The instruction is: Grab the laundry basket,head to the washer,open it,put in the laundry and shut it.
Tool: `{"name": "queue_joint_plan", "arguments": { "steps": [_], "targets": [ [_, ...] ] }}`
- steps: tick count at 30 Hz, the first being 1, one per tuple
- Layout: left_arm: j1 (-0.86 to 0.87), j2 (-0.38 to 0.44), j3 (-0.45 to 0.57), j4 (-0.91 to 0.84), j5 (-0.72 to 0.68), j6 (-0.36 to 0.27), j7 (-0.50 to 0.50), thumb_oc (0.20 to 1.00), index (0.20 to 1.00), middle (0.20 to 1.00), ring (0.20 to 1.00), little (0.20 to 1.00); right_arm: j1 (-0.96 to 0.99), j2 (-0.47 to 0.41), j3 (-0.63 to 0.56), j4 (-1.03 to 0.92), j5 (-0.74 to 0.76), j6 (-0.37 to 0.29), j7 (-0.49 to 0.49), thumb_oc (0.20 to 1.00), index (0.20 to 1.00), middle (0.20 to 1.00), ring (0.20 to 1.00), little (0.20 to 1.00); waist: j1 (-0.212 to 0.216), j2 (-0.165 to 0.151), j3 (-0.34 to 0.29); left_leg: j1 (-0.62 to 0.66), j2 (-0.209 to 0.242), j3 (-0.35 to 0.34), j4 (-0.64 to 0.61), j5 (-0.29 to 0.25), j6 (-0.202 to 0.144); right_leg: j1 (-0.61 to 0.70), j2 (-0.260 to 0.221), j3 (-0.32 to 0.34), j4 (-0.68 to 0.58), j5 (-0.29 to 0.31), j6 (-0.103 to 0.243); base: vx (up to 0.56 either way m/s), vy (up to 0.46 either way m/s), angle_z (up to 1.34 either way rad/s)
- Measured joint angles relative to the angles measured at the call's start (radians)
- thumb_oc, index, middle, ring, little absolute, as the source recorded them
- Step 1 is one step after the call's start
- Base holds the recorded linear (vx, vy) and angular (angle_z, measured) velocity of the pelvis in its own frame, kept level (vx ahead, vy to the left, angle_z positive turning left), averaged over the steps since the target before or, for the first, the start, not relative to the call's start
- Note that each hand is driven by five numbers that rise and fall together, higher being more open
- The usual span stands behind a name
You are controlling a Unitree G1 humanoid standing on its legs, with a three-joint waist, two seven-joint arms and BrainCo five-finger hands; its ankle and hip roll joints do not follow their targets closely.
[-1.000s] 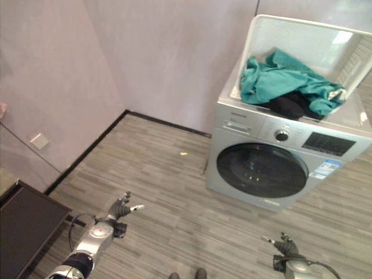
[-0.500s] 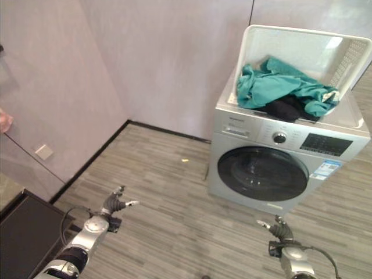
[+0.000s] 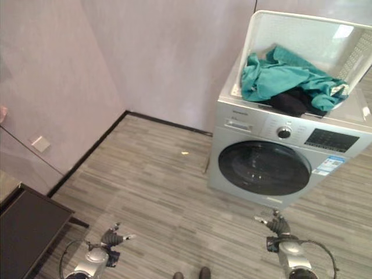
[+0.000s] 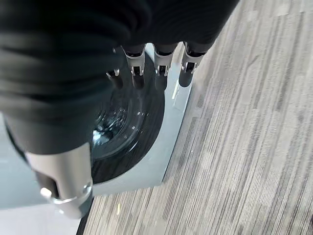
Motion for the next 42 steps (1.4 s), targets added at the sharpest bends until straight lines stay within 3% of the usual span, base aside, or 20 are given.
{"name": "queue_joint_plan", "arguments": {
  "steps": [7,10,13,14,16,17,19,22,24,26,28,29,31,33,34,35,36,38,40,42],
  "targets": [
    [-0.003,0.0,-0.004,0.002,0.028,-0.001,0.003,1.0,1.0,1.0,1.0,1.0,-0.061,0.002,0.028,-0.035,-0.032,-0.003,-0.009,1.0,1.0,1.0,1.0,1.0,0.003,0.011,0.029,-0.005,0.001,0.055,0.019,-0.011,0.015,-0.05,-0.003,0.055,0.079,-0.015,0.023,-0.04,0.085,-0.23],
    [-0.058,0.004,-0.002,0.065,0.032,-0.006,0.009,1.0,1.0,1.0,1.0,1.0,-0.068,0.025,0.054,-0.044,-0.035,-0.003,-0.016,1.0,1.0,1.0,1.0,1.0,-0.012,0.0,0.062,-0.001,0.0,0.088,0.031,-0.021,0.032,-0.09,-0.006,0.082,0.154,-0.046,0.058,0.05,0.144,-0.32],
    [-0.049,0.003,-0.005,0.02,0.043,-0.011,0.012,1.0,1.0,1.0,1.0,1.0,0.003,0.024,0.022,-0.142,-0.036,-0.011,-0.017,1.0,1.0,1.0,1.0,1.0,-0.031,0.012,0.094,0.025,0.016,0.116,0.005,-0.019,0.057,-0.19,-0.009,0.081,0.377,-0.063,0.102,0.05,0.093,-0.34],
    [-0.045,0.002,-0.005,0.019,0.064,-0.012,0.012,1.0,1.0,1.0,1.0,1.0,0.026,0.024,0.014,-0.142,-0.037,-0.007,-0.018,1.0,1.0,1.0,1.0,1.0,-0.046,0.016,0.103,0.035,0.026,0.118,0.005,-0.017,0.064,-0.23,-0.017,0.076,0.472,-0.088,0.152,0.04,0.083,-0.09],
    [-0.042,-0.001,-0.005,0.02,0.075,-0.012,0.012,1.0,1.0,1.0,1.0,1.0,0.054,0.019,0.012,-0.142,-0.037,-0.005,-0.022,1.0,1.0,1.0,1.0,1.0,-0.071,0.009,0.105,0.033,0.02,0.129,0.022,-0.035,0.087,-0.279,-0.056,0.08,0.563,-0.12,0.178,0.12,0.066,-0.22],
    [-0.042,-0.001,-0.011,0.023,0.077,-0.011,0.012,1.0,1.0,1.0,1.0,1.0,0.064,0.025,0.004,-0.15,-0.038,-0.007,-0.021,1.0,1.0,1.0,1.0,1.0,-0.071,-0.004,0.115,0.039,0.02,0.162,0.028,-0.052,0.108,-0.325,-0.103,0.067,0.623,-0.102,0.213,0.25,-0.036,-0.59],
    [-0.017,-0.002,0.006,0.028,0.078,-0.011,0.012,1.0,1.0,1.0,1.0,1.0,0.082,0.033,-0.015,-0.199,-0.039,-0.007,-0.017,1.0,1.0,1.0,1.0,1.0,-0.066,0.009,0.122,0.053,0.036,0.257,0.016,-0.062,0.069,-0.335,-0.226,-0.175,0.457,-0.107,0.192,0.23,-0.107,-0.99],
    [-0.011,-0.002,0.01,0.031,0.078,-0.011,0.012,1.0,1.0,1.0,1.0,1.0,0.117,0.033,-0.015,-0.213,-0.059,-0.007,-0.017,1.0,1.0,1.0,1.0,1.0,-0.077,0.0,0.118,0.08,0.036,0.269,0.021,-0.083,0.045,-0.338,-0.262,-0.123,0.31,-0.061,0.214,0.17,-0.124,-0.36],
    [-0.029,-0.002,0.01,0.029,0.078,-0.012,0.012,1.0,1.0,1.0,1.0,1.0,0.159,0.034,-0.02,-0.214,-0.059,-0.007,-0.017,1.0,1.0,1.0,1.0,1.0,-0.079,-0.02,0.106,0.087,0.036,0.249,0.032,-0.098,0.029,-0.336,-0.248,-0.044,0.246,-0.028,0.206,0.27,-0.186,0.28],
    [-0.034,-0.003,0.011,0.028,0.078,-0.011,0.011,1.0,1.0,1.0,1.0,1.0,0.178,0.032,-0.032,-0.208,-0.059,-0.008,-0.014,1.0,1.0,1.0,1.0,1.0,-0.094,-0.037,0.095,0.113,0.042,0.218,0.031,-0.117,0.0,-0.307,-0.225,-0.026,0.211,0.014,0.197,0.31,-0.236,0.53],
    [-0.032,-0.016,0.005,0.027,0.078,-0.012,0.01,1.0,1.0,1.0,1.0,1.0,0.216,0.021,-0.052,-0.205,-0.058,-0.007,-0.013,1.0,1.0,1.0,1.0,1.0,-0.106,-0.027,0.081,0.148,0.076,0.162,0.063,-0.154,-0.032,-0.23,-0.169,0.041,0.18,0.065,0.147,0.28,-0.264,0.78],
    [-0.023,-0.027,0.003,0.028,0.078,-0.012,0.006,1.0,1.0,1.0,1.0,1.0,0.222,0.008,-0.066,-0.203,-0.057,-0.007,-0.011,1.0,1.0,1.0,1.0,1.0,-0.104,-0.001,0.059,0.15,0.127,0.143,0.128,-0.181,-0.058,-0.19,-0.118,0.022,0.183,0.034,0.108,0.32,-0.338,0.47],
    [-0.008,-0.025,0.007,0.03,0.077,-0.012,0.006,1.0,1.0,1.0,1.0,1.0,0.223,-0.003,-0.072,-0.209,-0.057,-0.01,-0.002,1.0,1.0,1.0,1.0,1.0,-0.086,-0.012,0.03,0.098,0.157,0.135,0.296,-0.178,-0.078,-0.136,-0.097,0.01,0.142,0.03,0.063,0.22,-0.293,0.06],
    [-0.002,-0.039,0.006,0.032,0.076,-0.011,0.006,1.0,1.0,1.0,1.0,1.0,0.204,-0.037,-0.074,-0.212,-0.058,-0.011,0.0,1.0,1.0,1.0,1.0,1.0,-0.083,-0.006,0.002,-0.017,0.194,0.084,0.523,-0.164,-0.106,-0.09,-0.071,-0.015,0.106,0.011,0.048,0.14,-0.273,0.16],
    [-0.005,-0.044,0.002,0.029,0.076,-0.011,0.006,1.0,1.0,1.0,1.0,1.0,0.206,-0.048,-0.074,-0.213,-0.058,-0.011,-0.001,1.0,1.0,1.0,1.0,1.0,-0.081,-0.011,-0.008,-0.07,0.207,0.067,0.616,-0.129,-0.152,-0.081,-0.06,-0.024,0.093,0.01,0.029,0.13,-0.28,0.25],
    [-0.01,-0.043,-0.003,0.013,0.075,-0.011,0.005,1.0,1.0,1.0,1.0,1.0,0.217,-0.068,-0.076,-0.243,-0.057,-0.012,-0.001,1.0,1.0,1.0,1.0,1.0,-0.073,-0.019,-0.006,-0.168,0.226,0.018,0.796,-0.027,-0.222,-0.058,-0.044,-0.038,0.085,0.003,-0.007,0.08,-0.179,0.19],
    [-0.011,-0.038,-0.001,-0.007,0.075,-0.011,0.006,1.0,1.0,1.0,1.0,1.0,0.208,-0.071,-0.084,-0.254,-0.057,-0.014,-0.002,1.0,1.0,1.0,1.0,1.0,-0.072,-0.029,0.001,-0.232,0.229,0.018,0.891,-0.025,-0.23,-0.046,-0.039,-0.057,0.081,0.003,-0.028,0.12,-0.157,0.25],
    [-0.02,-0.035,-0.002,-0.018,0.075,-0.011,0.006,1.0,1.0,1.0,1.0,1.0,0.204,-0.077,-0.08,-0.255,-0.057,-0.014,-0.002,1.0,1.0,1.0,1.0,1.0,-0.072,-0.05,0.016,-0.273,0.204,0.037,0.915,-0.028,-0.226,-0.033,-0.041,-0.064,0.082,-0.006,-0.047,0.15,-0.115,0.19],
    [-0.035,-0.033,0.002,-0.059,0.074,-0.01,0.006,1.0,1.0,1.0,1.0,1.0,0.228,-0.079,-0.097,-0.33,-0.071,-0.005,-0.007,1.0,1.0,1.0,1.0,1.0,-0.072,-0.065,0.049,-0.353,0.207,0.118,0.887,-0.071,-0.177,0.015,-0.029,-0.091,0.035,-0.03,-0.056,0.13,0.009,0.44],
    [-0.045,-0.023,-0.001,-0.069,0.072,-0.011,0.007,1.0,1.0,1.0,1.0,1.0,0.225,-0.079,-0.08,-0.419,-0.078,-0.004,-0.001,1.0,1.0,1.0,1.0,1.0,-0.059,-0.079,0.068,-0.369,0.202,0.198,0.514,-0.078,-0.142,0.016,-0.011,-0.098,0.017,-0.028,-0.032,0.13,0.048,0.06]
  ]
}}
